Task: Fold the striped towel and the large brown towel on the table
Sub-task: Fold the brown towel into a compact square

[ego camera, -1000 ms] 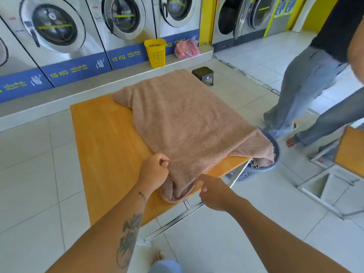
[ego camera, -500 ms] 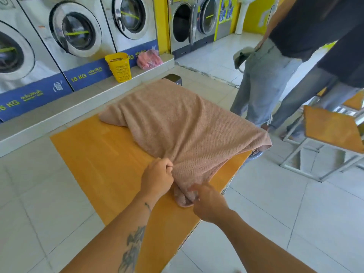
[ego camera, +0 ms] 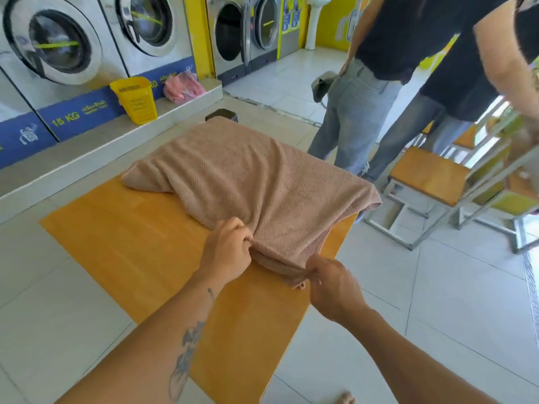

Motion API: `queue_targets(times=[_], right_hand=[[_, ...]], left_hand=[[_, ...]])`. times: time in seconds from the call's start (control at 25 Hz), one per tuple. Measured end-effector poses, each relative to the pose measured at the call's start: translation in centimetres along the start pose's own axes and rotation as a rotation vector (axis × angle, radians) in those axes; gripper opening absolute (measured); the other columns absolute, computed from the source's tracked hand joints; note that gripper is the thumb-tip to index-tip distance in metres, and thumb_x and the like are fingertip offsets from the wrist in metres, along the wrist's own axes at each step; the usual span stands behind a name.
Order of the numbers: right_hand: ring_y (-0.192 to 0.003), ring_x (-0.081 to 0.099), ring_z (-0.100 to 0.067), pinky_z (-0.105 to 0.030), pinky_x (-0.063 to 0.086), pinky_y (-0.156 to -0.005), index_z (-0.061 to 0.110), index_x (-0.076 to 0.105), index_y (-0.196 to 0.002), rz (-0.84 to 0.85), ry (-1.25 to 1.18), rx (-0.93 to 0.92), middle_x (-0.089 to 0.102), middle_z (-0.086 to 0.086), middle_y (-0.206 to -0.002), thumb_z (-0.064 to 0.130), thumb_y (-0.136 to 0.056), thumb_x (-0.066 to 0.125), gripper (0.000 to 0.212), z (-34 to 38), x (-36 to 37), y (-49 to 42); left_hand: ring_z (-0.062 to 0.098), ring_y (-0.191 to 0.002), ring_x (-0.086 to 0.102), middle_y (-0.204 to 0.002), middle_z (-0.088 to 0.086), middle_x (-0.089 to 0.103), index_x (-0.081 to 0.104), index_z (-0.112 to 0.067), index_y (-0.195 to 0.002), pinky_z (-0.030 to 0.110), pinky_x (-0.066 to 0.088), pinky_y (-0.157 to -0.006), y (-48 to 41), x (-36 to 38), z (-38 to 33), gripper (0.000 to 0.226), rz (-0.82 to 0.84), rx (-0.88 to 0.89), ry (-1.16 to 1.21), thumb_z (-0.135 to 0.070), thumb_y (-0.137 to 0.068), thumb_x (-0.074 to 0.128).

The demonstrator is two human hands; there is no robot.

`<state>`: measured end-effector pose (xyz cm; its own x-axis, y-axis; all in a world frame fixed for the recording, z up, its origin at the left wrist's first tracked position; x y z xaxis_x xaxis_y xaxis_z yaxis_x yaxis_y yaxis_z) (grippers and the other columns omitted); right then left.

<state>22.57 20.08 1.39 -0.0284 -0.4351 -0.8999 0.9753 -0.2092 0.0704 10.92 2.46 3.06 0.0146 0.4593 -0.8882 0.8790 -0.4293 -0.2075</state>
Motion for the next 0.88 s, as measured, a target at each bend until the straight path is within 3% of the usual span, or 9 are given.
queue_targets(times=[0.08, 0.2, 0.28, 0.36, 0.48, 0.6, 0.72, 0.8, 0.88], right_hand=[[-0.075, 0.054, -0.016, -0.029, 0.045, -0.059, 0.024, 0.056, -0.082, -0.145, -0.130, 0.010, 0.059, 0.006, -0.082, 0.006, -0.084, 0.050, 0.018, -0.1, -2.9, -0.6], [-0.082, 0.052, -0.016, -0.029, 0.045, -0.063, 0.024, 0.063, -0.081, -0.232, -0.191, -0.030, 0.057, 0.005, -0.086, -0.002, -0.080, 0.051, 0.028, 1.8, -4.8, -1.7], [-0.084, 0.053, -0.017, -0.029, 0.046, -0.065, 0.024, 0.069, -0.086, -0.220, -0.206, 0.010, 0.057, 0.002, -0.091, 0.000, -0.085, 0.056, 0.027, 2.5, -4.9, -2.4], [-0.077, 0.055, -0.012, -0.024, 0.042, -0.058, 0.027, 0.067, -0.088, -0.152, -0.295, 0.102, 0.058, 0.006, -0.087, 0.008, -0.090, 0.056, 0.023, 2.4, -3.9, -2.9], [-0.071, 0.059, -0.010, -0.022, 0.039, -0.051, 0.025, 0.064, -0.090, -0.010, -0.391, 0.168, 0.064, 0.004, -0.084, 0.020, -0.094, 0.054, 0.011, 3.0, -1.1, -2.9], [-0.073, 0.064, -0.014, -0.028, 0.050, -0.055, 0.024, 0.063, -0.087, 0.034, -0.401, 0.218, 0.068, 0.000, -0.085, 0.019, -0.091, 0.050, 0.014, 3.2, 1.0, -2.4], [-0.079, 0.070, -0.022, -0.042, 0.061, -0.070, 0.021, 0.066, -0.085, 0.045, -0.522, 0.294, 0.072, -0.004, -0.087, 0.012, -0.086, 0.050, 0.018, 2.5, 1.7, -2.1], [-0.080, 0.071, -0.022, -0.040, 0.062, -0.071, 0.020, 0.070, -0.082, 0.032, -0.558, 0.320, 0.073, -0.003, -0.084, 0.010, -0.084, 0.056, 0.018, 1.7, 1.4, -2.2], [-0.079, 0.071, -0.021, -0.040, 0.060, -0.069, 0.021, 0.072, -0.076, -0.010, -0.606, 0.328, 0.073, -0.001, -0.079, 0.011, -0.083, 0.063, 0.015, 0.9, 0.9, -2.6]], left_hand=[[0.022, -0.105, 0.054, -0.113, -0.005, 0.064, 0.066, -0.017, -0.086, 0.035, 0.047, -0.085, -0.7, -1.5, 0.4, 0.014, -0.044, 0.005, 0.109, -0.008, -0.093, 0.059], [0.021, -0.076, 0.057, -0.079, -0.003, 0.062, 0.052, -0.024, -0.081, 0.037, 0.044, -0.059, -0.8, -3.4, 1.2, 0.021, -0.065, -0.033, 0.183, -0.008, -0.096, 0.053], [0.020, -0.065, 0.052, -0.071, -0.004, 0.055, 0.047, -0.026, -0.083, 0.035, 0.036, -0.051, -0.4, -4.6, 1.7, 0.023, -0.088, -0.018, 0.137, -0.008, -0.097, 0.047], [0.019, -0.068, 0.051, -0.076, -0.006, 0.056, 0.050, -0.029, -0.087, 0.033, 0.038, -0.054, 0.6, -5.3, 2.8, 0.023, -0.076, -0.011, 0.049, -0.010, -0.097, 0.043], [0.020, -0.082, 0.047, -0.092, -0.006, 0.056, 0.052, -0.030, -0.090, 0.036, 0.042, -0.069, 2.6, -3.8, 5.3, 0.021, 0.079, -0.089, -0.102, -0.012, -0.095, 0.044], [0.022, -0.089, 0.046, -0.092, -0.004, 0.045, 0.055, -0.029, -0.092, 0.036, 0.043, -0.072, 5.1, -3.1, 6.6, 0.015, 0.062, -0.168, -0.187, -0.018, -0.097, 0.048], [0.022, -0.080, 0.052, -0.090, -0.002, 0.051, 0.053, -0.030, -0.094, 0.034, 0.042, -0.059, 5.4, -3.2, 6.3, 0.015, -0.006, -0.266, -0.028, -0.019, -0.100, 0.045], [0.022, -0.074, 0.057, -0.088, -0.003, 0.055, 0.048, -0.030, -0.097, 0.031, 0.038, -0.052, 4.8, -2.7, 5.2, 0.014, -0.014, -0.310, 0.141, -0.018, -0.101, 0.042], [0.017, -0.076, 0.059, -0.092, -0.006, 0.055, 0.044, -0.028, -0.099, 0.032, 0.045, -0.055, 4.5, -1.1, 3.7, 0.015, 0.021, -0.317, 0.336, -0.013, -0.098, 0.044]])
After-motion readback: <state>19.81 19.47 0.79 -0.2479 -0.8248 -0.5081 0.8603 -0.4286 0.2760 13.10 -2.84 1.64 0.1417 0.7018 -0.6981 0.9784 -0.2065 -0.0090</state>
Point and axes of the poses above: each hand's wrist, its own y-axis away from the middle knuckle, its own x-axis out of the palm, z = x × y, the point moved 10 cm from there along -y, towards the middle knuckle
